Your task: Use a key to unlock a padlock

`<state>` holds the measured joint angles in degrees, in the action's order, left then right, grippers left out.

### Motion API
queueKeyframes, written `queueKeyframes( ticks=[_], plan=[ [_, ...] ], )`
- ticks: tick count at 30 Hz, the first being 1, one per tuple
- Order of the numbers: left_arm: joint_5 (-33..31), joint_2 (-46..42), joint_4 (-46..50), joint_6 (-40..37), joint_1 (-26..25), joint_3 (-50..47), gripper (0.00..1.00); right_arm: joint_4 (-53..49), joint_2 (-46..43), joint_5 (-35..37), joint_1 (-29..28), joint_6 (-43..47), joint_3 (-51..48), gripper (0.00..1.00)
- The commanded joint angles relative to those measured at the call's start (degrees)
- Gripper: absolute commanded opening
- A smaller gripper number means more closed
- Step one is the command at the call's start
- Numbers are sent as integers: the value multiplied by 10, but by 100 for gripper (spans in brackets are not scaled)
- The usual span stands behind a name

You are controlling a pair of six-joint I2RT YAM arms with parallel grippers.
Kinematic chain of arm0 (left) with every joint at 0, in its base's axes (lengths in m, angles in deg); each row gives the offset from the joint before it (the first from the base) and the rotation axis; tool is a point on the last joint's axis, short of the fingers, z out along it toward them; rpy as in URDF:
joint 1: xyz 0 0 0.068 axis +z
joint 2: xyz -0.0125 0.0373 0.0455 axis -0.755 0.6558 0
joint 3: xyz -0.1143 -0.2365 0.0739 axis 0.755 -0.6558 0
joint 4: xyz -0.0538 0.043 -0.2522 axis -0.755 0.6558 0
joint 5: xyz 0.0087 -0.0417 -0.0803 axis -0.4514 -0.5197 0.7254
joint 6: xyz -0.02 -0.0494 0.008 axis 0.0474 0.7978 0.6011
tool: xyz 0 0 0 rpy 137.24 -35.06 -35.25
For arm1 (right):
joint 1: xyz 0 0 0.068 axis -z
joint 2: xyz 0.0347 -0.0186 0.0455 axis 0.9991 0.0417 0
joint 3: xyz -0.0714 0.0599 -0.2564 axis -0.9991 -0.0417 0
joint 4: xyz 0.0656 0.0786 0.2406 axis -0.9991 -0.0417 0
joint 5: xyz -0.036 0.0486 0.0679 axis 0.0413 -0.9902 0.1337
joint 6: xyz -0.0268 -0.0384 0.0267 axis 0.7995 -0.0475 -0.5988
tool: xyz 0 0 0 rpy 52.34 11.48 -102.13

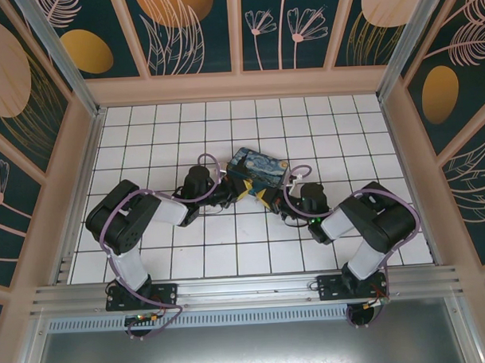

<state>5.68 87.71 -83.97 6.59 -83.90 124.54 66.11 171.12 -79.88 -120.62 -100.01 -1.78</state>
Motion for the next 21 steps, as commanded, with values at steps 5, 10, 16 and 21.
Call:
queueKeyframes(
  ticks=[5,10,16,21],
  plan=[
    [49,-7,-30,7,-18,-4,0,-72,-31,21,-9,83,66,0],
    [49,-1,-44,19,-20,-3,0,-15,-16,14,-1,65,52,0],
    [52,-3,-56,30,-22,-1,0,123,47,-7,0,-28,45,0],
    [50,-15,4,-8,-22,6,0,-47,-3,8,2,70,71,0]
  ],
)
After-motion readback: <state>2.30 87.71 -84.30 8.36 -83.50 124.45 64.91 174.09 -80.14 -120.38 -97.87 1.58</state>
